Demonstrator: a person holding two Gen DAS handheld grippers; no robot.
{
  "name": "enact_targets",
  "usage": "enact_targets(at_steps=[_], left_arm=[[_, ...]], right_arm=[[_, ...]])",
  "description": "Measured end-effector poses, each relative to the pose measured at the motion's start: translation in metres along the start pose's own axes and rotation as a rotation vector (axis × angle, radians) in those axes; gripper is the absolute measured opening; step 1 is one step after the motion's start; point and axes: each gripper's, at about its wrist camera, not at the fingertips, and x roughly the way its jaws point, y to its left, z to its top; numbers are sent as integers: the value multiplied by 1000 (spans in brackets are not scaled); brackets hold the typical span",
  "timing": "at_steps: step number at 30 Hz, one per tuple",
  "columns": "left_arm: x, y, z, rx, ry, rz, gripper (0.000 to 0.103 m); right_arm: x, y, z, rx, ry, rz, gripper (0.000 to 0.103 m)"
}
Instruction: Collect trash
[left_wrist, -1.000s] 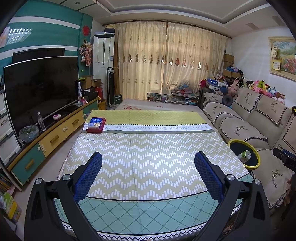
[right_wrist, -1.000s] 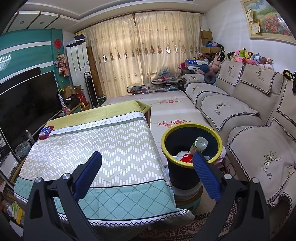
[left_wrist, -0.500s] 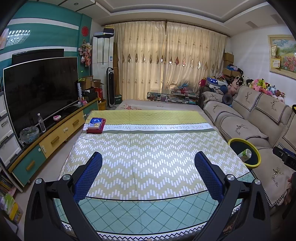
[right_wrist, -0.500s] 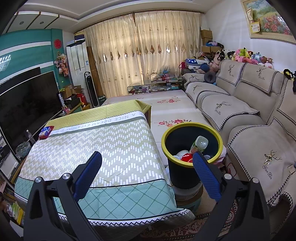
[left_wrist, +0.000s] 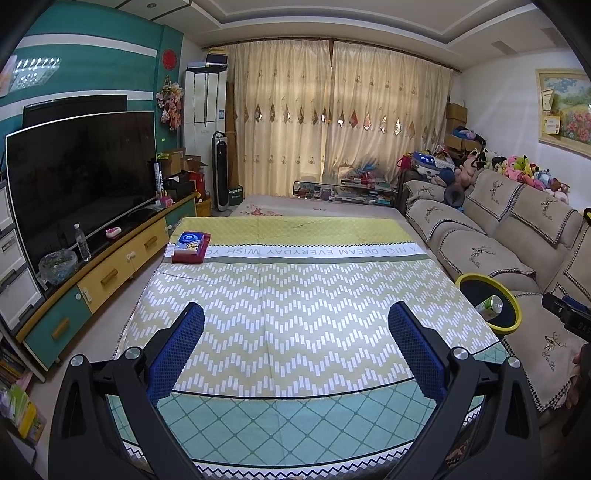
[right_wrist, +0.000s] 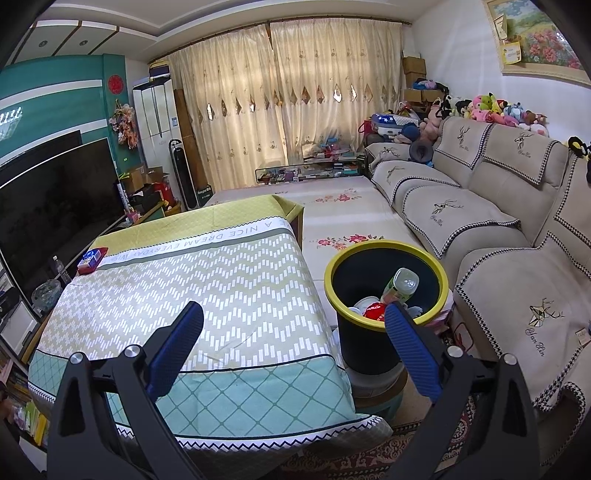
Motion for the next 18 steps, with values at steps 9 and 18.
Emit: enact_targets(at_steps=[9,18], left_arm=[[-1,-3,0,1,7,-21,98],[5,-4,2,-30,51,-67,98]], right_arm=[[1,-1,0,0,0,-1,94],[2,-1,-2,2,2,-2,94]])
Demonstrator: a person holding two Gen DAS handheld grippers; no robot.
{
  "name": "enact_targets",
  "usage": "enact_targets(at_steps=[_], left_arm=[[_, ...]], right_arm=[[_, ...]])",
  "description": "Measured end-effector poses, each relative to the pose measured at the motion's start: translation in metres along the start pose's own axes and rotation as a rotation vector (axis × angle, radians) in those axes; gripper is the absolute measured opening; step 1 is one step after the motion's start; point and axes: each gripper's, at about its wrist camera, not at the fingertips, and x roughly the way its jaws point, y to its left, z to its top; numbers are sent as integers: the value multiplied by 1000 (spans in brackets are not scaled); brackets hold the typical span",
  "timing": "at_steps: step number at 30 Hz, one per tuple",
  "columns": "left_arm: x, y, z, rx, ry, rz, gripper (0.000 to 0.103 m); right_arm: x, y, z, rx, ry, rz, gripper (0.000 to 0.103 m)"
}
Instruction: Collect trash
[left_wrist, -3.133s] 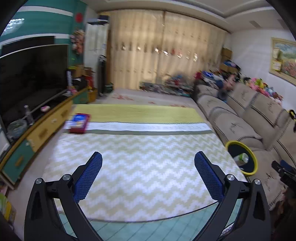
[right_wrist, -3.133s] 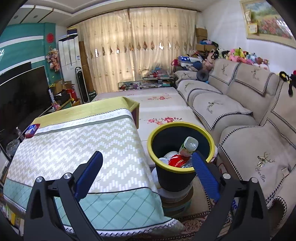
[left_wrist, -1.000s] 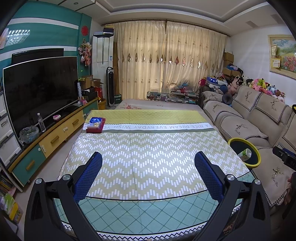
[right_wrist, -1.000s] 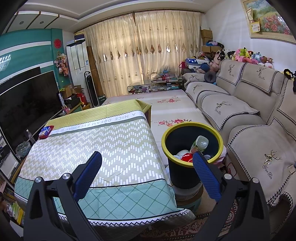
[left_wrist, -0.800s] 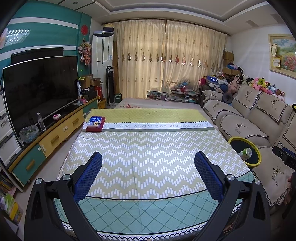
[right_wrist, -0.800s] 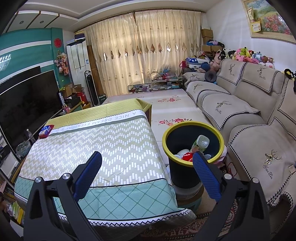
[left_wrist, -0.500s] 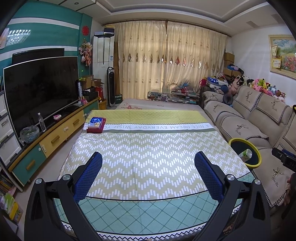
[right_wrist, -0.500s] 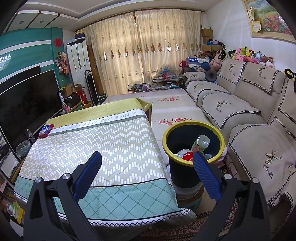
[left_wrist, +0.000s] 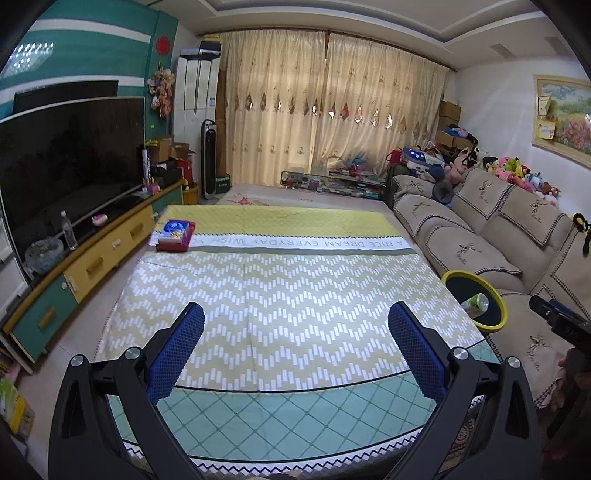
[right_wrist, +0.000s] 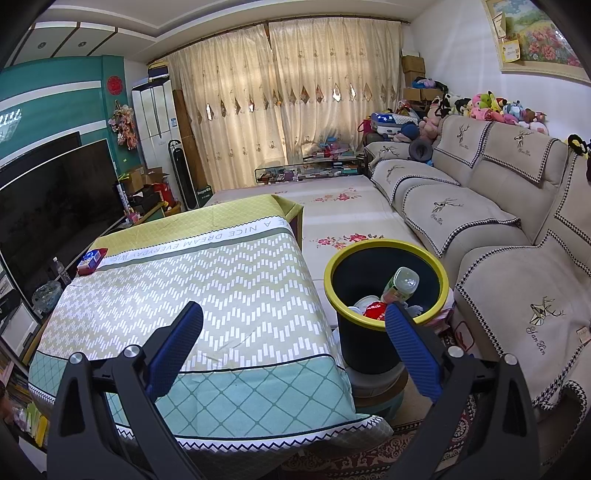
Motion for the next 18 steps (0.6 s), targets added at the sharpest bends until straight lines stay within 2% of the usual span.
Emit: enact_targets(at_steps=[18], left_arm=[[5,-3,-1,15,6,28,98]], right_arm=[[2,0,-2,0,6,1,94]])
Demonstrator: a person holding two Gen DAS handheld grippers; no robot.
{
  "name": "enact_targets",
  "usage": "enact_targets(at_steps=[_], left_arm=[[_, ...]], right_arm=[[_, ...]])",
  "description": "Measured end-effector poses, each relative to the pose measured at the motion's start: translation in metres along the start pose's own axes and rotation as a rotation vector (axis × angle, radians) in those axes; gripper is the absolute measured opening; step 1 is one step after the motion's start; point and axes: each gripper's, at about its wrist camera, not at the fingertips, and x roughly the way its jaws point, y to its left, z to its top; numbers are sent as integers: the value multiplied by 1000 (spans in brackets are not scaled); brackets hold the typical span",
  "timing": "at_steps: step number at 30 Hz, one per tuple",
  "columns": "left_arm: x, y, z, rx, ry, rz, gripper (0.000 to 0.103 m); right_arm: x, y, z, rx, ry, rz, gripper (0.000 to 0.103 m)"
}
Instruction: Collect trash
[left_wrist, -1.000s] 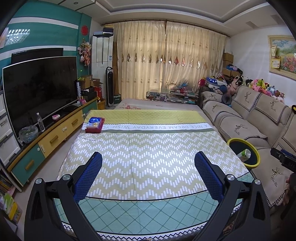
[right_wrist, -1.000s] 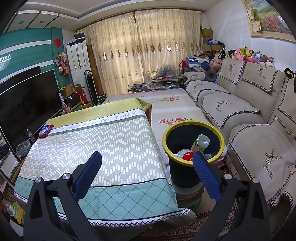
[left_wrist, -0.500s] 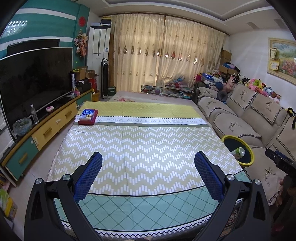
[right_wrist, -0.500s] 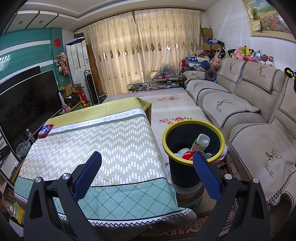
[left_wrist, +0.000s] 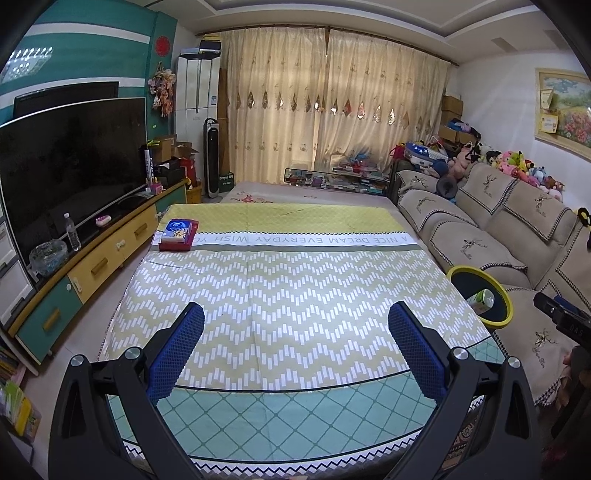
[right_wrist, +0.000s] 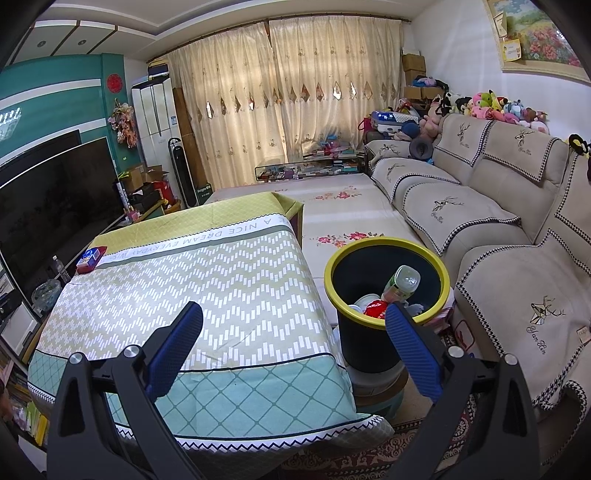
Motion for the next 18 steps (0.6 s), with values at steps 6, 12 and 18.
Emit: enact_targets(at_steps=[6,12,18], left_arm=[[1,1,2,-4,-14,5,98],[20,7,4,-2,44,10,98],[98,26,16,1,160,37,98]], right_arm=[[5,0,-2,1,10,3,94],[16,2,2,-4,18,21,96],[93,21,26,-29,111,65,96]])
